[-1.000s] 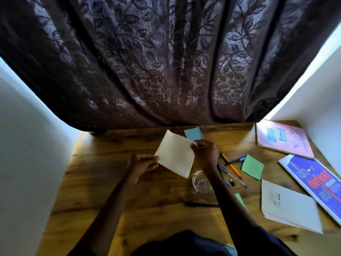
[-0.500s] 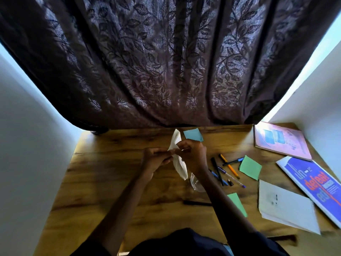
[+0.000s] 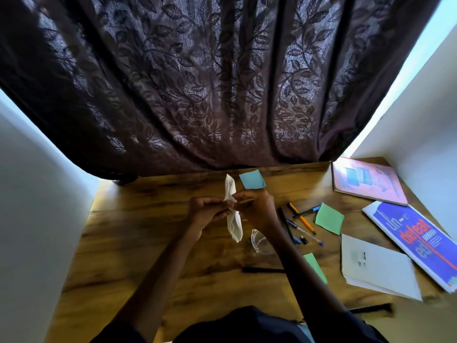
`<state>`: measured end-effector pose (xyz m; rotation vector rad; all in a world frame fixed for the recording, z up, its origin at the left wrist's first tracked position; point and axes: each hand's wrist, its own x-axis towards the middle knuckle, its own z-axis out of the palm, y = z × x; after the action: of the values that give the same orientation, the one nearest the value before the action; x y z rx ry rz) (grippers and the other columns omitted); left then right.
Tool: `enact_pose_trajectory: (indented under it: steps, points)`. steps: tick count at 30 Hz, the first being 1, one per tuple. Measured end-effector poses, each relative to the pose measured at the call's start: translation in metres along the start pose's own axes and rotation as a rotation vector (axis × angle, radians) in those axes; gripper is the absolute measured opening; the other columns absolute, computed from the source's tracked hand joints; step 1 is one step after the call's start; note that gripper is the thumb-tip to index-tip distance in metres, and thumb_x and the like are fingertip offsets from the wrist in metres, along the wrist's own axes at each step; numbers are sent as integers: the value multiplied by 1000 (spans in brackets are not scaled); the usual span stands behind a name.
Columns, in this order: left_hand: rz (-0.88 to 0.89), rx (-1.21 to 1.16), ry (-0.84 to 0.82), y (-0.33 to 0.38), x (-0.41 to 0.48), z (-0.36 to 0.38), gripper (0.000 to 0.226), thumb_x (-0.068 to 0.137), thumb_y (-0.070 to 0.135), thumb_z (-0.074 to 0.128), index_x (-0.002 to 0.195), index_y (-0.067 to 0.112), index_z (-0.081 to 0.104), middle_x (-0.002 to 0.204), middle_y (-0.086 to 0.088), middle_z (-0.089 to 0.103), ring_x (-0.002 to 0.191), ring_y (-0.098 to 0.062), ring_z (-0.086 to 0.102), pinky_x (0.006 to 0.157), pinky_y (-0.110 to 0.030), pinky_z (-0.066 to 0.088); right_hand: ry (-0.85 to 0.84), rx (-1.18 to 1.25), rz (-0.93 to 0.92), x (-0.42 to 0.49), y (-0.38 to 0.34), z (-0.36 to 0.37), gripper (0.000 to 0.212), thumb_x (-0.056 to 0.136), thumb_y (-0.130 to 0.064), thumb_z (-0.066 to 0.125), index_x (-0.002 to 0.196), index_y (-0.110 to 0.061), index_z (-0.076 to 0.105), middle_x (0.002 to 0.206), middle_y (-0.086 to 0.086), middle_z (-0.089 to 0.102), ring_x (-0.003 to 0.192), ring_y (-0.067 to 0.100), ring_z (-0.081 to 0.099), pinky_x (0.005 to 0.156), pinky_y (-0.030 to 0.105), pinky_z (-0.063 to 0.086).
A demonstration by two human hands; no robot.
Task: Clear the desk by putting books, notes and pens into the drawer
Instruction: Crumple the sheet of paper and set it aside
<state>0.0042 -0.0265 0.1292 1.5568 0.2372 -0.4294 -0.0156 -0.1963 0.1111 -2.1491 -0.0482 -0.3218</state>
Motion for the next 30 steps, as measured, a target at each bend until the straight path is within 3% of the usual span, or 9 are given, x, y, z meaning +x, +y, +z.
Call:
enact_pose_trajectory:
  steps: [5, 8, 13, 19, 24, 30]
  points:
    - [20, 67, -60, -1, 10, 3, 28, 78, 19, 83, 104, 8, 77, 100, -7, 78, 88, -18, 77, 82, -35, 63, -23, -38, -14, 3, 2, -3, 10, 80, -19, 81, 90, -17, 79, 91, -5, 78, 79, 0, 72, 64, 24, 61]
    - [22, 58, -122, 0, 14, 2, 30, 82, 20, 80, 108, 6, 77, 103, -7, 78, 91, -18, 77, 83, -34, 62, -23, -71, 4, 6, 5, 0, 9, 80, -17, 82, 88, -18, 79, 89, -5, 78, 78, 4, 73, 63, 30, 62]
    - [17, 77, -122, -1, 23, 0, 25, 84, 15, 78, 107, 5, 77, 104, -8, 78, 92, -20, 77, 87, -39, 62, -18, -109, 3, 12, 8, 8, 9, 80, -15, 81, 89, -16, 79, 88, -4, 78, 74, 4, 73, 59, 24, 61]
    - [-17, 20, -49, -1, 29, 0, 26, 83, 10, 79, 106, 0, 76, 101, -14, 77, 86, -25, 78, 78, -32, 63, -17, -134, 40, 17, 12, 22, 8, 83, -19, 81, 90, -18, 79, 89, -8, 78, 70, 0, 72, 55, 13, 54]
    - [-29, 72, 3, -3, 38, 1, 15, 93, 19, 69, 100, 6, 74, 97, -9, 77, 81, -17, 77, 65, -22, 61, -60, -135, 29, 19, 15, 27, 18, 80, -19, 83, 97, -15, 79, 100, -2, 78, 78, 8, 75, 57, 23, 60]
    - [70, 239, 63, 8, 53, 1, 36, 104, 35, 51, 106, 5, 69, 99, -11, 75, 84, -18, 75, 73, -36, 64, -112, -139, 15, 34, 14, 19, 28, 74, -33, 86, 97, -19, 77, 98, -6, 78, 80, 0, 72, 63, 22, 60]
